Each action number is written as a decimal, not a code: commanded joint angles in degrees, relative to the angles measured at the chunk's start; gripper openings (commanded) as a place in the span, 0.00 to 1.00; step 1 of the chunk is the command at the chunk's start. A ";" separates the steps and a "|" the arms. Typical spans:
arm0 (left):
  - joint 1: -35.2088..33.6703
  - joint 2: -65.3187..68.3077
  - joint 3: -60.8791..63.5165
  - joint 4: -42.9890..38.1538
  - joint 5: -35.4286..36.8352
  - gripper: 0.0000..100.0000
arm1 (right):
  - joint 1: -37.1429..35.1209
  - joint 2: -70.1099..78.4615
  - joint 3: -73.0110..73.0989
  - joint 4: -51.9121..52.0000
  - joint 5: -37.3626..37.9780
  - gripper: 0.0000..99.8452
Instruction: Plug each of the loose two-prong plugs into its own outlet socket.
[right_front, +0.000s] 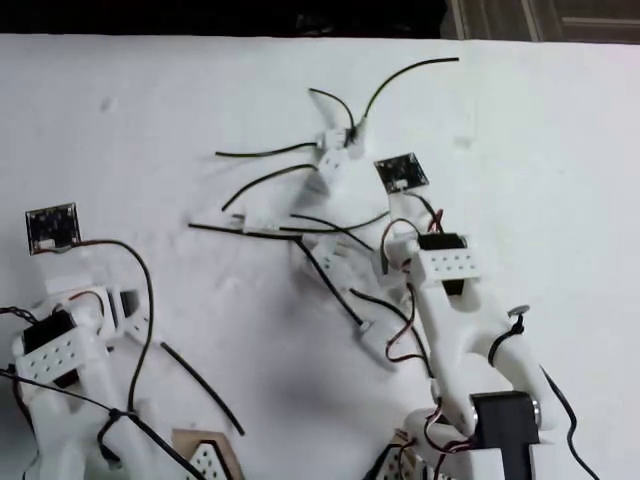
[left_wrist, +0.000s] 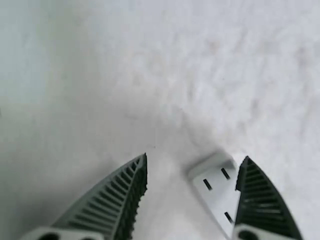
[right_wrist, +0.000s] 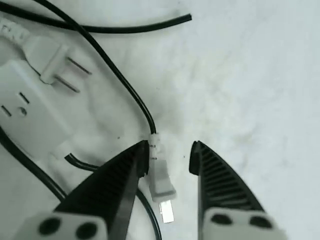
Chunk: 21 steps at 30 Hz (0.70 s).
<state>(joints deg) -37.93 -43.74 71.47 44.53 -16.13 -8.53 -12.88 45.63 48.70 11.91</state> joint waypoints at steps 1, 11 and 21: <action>-0.04 -1.19 -0.09 -0.79 0.62 0.29 | 0.75 -2.24 -6.51 7.87 -0.53 0.15; -0.04 -1.19 0.09 -0.70 0.44 0.29 | 0.84 -0.92 -15.21 20.79 -0.53 0.15; -0.04 -1.45 0.62 -0.97 0.35 0.29 | 1.36 15.34 -21.98 20.97 2.46 0.15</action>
<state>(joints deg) -37.93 -43.74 72.35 44.53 -16.13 -8.09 0.31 27.78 69.01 12.88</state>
